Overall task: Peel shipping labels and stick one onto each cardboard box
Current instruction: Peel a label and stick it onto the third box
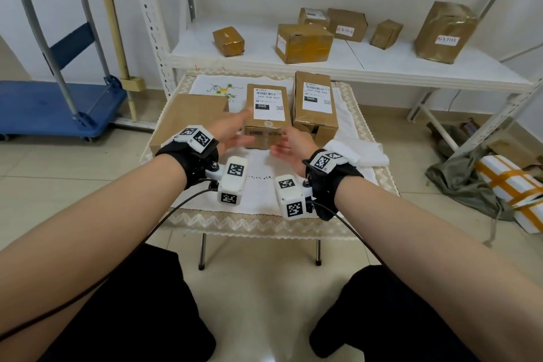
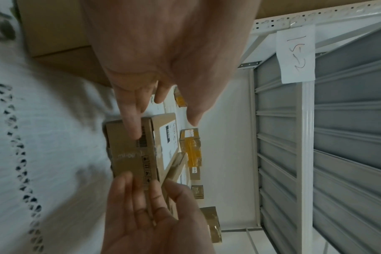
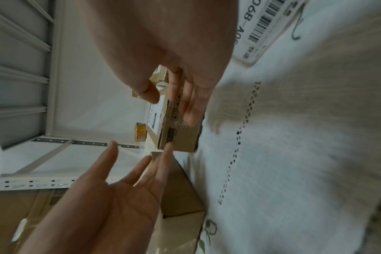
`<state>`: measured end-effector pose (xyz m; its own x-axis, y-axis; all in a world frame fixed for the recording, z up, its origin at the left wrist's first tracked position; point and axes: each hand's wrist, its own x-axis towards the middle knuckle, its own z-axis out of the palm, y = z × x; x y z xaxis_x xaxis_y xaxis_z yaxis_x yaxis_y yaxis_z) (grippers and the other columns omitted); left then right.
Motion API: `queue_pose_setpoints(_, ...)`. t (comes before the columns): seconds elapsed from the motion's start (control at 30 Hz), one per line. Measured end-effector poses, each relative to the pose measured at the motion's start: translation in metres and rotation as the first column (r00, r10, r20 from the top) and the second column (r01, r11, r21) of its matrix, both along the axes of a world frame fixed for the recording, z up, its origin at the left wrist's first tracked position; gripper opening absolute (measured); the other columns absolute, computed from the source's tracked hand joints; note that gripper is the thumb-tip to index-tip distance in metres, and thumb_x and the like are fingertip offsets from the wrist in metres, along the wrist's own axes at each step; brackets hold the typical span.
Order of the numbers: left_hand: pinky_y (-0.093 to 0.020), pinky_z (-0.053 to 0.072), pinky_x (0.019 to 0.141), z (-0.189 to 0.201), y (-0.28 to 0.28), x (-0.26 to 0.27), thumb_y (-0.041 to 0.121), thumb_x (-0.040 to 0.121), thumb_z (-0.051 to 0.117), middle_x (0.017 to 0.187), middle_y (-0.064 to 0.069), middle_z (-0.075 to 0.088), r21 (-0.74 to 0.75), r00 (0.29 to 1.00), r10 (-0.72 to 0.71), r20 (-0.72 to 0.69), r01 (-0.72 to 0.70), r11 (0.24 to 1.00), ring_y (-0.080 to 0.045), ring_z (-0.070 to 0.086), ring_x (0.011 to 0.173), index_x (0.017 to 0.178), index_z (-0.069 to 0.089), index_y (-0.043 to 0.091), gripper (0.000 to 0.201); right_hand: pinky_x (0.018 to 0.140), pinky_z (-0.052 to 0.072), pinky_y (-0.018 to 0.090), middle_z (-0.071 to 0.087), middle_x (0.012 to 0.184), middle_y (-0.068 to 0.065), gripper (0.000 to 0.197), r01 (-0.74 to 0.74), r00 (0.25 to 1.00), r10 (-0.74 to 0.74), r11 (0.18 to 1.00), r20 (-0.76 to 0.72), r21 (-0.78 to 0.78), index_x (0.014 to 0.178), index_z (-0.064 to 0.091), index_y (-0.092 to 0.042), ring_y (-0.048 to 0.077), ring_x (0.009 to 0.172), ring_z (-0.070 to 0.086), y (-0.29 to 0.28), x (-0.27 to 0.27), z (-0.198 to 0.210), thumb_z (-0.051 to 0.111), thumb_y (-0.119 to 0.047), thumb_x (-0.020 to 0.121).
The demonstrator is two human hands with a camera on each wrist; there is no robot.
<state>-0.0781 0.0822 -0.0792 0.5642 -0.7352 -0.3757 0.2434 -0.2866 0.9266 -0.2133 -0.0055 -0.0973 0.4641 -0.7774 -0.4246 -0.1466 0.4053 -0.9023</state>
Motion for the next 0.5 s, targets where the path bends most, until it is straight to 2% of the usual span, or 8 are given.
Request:
queue_pose_setpoints(0.07, -0.026, 0.058, 0.079, 0.006, 0.005, 0.003, 0.044, 0.096, 0.057, 0.129, -0.01, 0.047, -0.039, 1.0, 0.027, 0.016, -0.026, 0.999, -0.023, 0.068, 0.097, 0.146, 0.037, 0.012, 0.063, 0.078, 0.059, 0.037, 0.061, 0.088, 0.015, 0.011, -0.044, 0.999, 0.044, 0.999, 0.003, 0.011, 0.099, 0.055, -0.003, 0.024, 0.068, 0.061, 0.008, 0.005, 0.004, 0.051, -0.013, 0.1)
queue_pose_setpoints(0.13, -0.028, 0.056, 0.083, 0.013, 0.012, 0.011, 0.04, 0.098, 0.054, 0.119, -0.011, 0.052, -0.076, 0.994, 0.09, 0.058, -0.085, 0.993, -0.02, 0.065, 0.088, 0.137, 0.045, 0.006, 0.052, 0.077, 0.059, 0.037, 0.06, 0.084, 0.013, 0.014, -0.099, 0.995, 0.098, 0.995, 0.015, 0.024, 0.092, 0.055, -0.005, 0.024, 0.068, 0.061, 0.017, 0.012, 0.006, 0.051, -0.016, 0.1)
queue_pose_setpoints(0.23, -0.034, 0.055, 0.08, 0.019, 0.031, 0.03, 0.031, 0.097, 0.057, 0.086, -0.007, 0.058, -0.081, 0.947, 0.243, 0.211, -0.231, 0.97, -0.019, 0.058, 0.071, 0.088, 0.059, 0.013, 0.02, 0.082, 0.056, 0.042, 0.057, 0.081, 0.013, 0.015, -0.193, 0.981, 0.192, 0.979, 0.027, 0.067, 0.085, 0.053, -0.005, 0.025, 0.068, 0.059, 0.033, 0.026, 0.006, 0.05, -0.011, 0.098)
queue_pose_setpoints(0.27, -0.03, 0.055, 0.075, 0.018, 0.037, 0.038, 0.026, 0.096, 0.058, 0.08, -0.004, 0.058, -0.092, 0.907, 0.318, 0.276, -0.304, 0.948, -0.019, 0.057, 0.07, 0.083, 0.06, 0.015, 0.017, 0.086, 0.055, 0.046, 0.056, 0.082, 0.013, 0.015, -0.222, 0.975, 0.22, 0.972, 0.027, 0.08, 0.085, 0.053, -0.004, 0.026, 0.069, 0.058, 0.039, 0.032, 0.005, 0.051, -0.012, 0.098)
queue_pose_setpoints(0.33, -0.016, 0.05, 0.059, 0.017, 0.051, 0.049, 0.021, 0.091, 0.059, 0.074, 0.003, 0.059, -0.103, 0.816, 0.451, 0.362, -0.446, 0.889, -0.014, 0.058, 0.066, 0.094, 0.068, 0.012, 0.013, 0.096, 0.053, 0.05, 0.055, 0.088, 0.014, 0.014, -0.274, 0.962, 0.274, 0.959, 0.008, 0.079, 0.089, 0.054, -0.005, 0.028, 0.075, 0.06, 0.047, 0.042, 0.002, 0.054, -0.016, 0.098)
queue_pose_setpoints(0.37, -0.014, 0.049, 0.06, 0.012, 0.058, 0.057, 0.024, 0.087, 0.06, 0.078, 0.006, 0.063, -0.085, 0.78, 0.489, 0.39, -0.498, 0.863, -0.014, 0.062, 0.071, 0.099, 0.071, 0.012, 0.02, 0.1, 0.051, 0.049, 0.056, 0.095, 0.014, 0.013, -0.293, 0.956, 0.294, 0.954, -0.01, 0.072, 0.092, 0.055, -0.006, 0.03, 0.081, 0.062, 0.05, 0.047, 0.0, 0.054, -0.018, 0.098)
queue_pose_setpoints(0.43, -0.024, 0.051, 0.084, 0.004, 0.071, 0.066, 0.042, 0.074, 0.057, 0.1, 0.004, 0.069, 0.006, 0.758, 0.449, 0.473, -0.513, 0.859, -0.02, 0.066, 0.095, 0.106, 0.074, 0.02, 0.042, 0.103, 0.049, 0.05, 0.057, 0.109, 0.013, 0.013, -0.338, 0.939, 0.34, 0.939, -0.042, 0.059, 0.096, 0.057, -0.01, 0.03, 0.1, 0.064, 0.057, 0.058, -0.004, 0.056, -0.022, 0.098)
queue_pose_setpoints(0.5, -0.035, 0.048, 0.097, -0.008, 0.084, 0.073, 0.05, 0.07, 0.06, 0.116, 0.001, 0.063, 0.132, 0.779, 0.381, 0.498, -0.503, 0.854, -0.027, 0.061, 0.107, 0.116, 0.07, 0.021, 0.055, 0.102, 0.05, 0.049, 0.059, 0.11, 0.013, 0.012, -0.355, 0.931, 0.359, 0.932, -0.064, 0.069, 0.093, 0.058, -0.013, 0.029, 0.109, 0.062, 0.064, 0.065, -0.006, 0.059, -0.025, 0.096)
